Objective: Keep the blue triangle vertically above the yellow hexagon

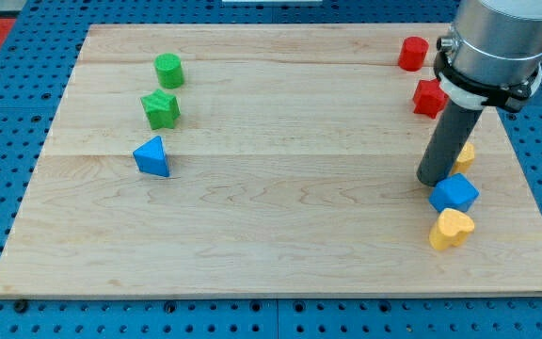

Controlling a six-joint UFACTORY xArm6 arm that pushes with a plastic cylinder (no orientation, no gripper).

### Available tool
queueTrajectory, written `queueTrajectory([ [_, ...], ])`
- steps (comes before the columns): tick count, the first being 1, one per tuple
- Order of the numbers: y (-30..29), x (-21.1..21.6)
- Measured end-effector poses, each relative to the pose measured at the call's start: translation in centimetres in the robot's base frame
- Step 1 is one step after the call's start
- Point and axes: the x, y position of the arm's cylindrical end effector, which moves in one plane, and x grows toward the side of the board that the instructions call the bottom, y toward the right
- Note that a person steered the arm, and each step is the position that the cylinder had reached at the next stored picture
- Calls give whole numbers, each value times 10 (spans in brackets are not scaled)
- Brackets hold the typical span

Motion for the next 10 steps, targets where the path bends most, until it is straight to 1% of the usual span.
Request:
queueTrajectory([
  [1,-43,-28],
  [2,-142,-26],
  [3,-276,0],
  [4,-401,-11],
  [5,-358,-21],
  [6,-262,-29],
  [7,-289,-29],
  [8,-368,-35],
  [9,-284,-54],
  [10,-170,-43],
])
